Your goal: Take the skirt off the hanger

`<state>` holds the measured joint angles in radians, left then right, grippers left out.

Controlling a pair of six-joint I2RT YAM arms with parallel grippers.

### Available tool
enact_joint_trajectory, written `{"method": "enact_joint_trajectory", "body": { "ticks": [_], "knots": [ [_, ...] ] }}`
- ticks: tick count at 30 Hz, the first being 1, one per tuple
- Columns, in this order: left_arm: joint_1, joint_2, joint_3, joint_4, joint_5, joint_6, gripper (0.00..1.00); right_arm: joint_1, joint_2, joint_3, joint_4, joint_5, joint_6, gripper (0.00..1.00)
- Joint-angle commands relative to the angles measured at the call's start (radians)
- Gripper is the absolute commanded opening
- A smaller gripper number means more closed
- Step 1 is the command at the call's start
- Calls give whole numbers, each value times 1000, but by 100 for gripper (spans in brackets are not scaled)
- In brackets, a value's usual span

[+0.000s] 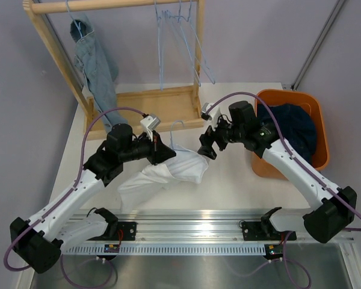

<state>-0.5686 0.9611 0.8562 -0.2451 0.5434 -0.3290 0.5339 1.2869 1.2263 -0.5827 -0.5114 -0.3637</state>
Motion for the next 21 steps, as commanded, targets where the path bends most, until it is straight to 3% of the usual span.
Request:
{"method": "enact_joint_trajectory", "body": {
  "ticks": [1, 8, 12, 19, 21],
  "knots": [
    [-14, 16, 20, 152, 27, -56, 0, 63, 18, -37, 80, 191, 58, 99],
    [-16, 51, 35, 161, 18, -73, 0, 78, 0, -68, 72, 160, 72, 99],
    [-16, 54, 40, 170, 32, -82, 0, 84, 40, -79, 69, 229, 71, 91],
    [-16, 31, 72, 60, 33, -32, 0, 80, 126, -71, 35, 367, 57, 63],
    [-14, 19, 75, 35, 23, -9, 0, 81, 117, -82, 37, 384, 55, 51]
  ]
}}
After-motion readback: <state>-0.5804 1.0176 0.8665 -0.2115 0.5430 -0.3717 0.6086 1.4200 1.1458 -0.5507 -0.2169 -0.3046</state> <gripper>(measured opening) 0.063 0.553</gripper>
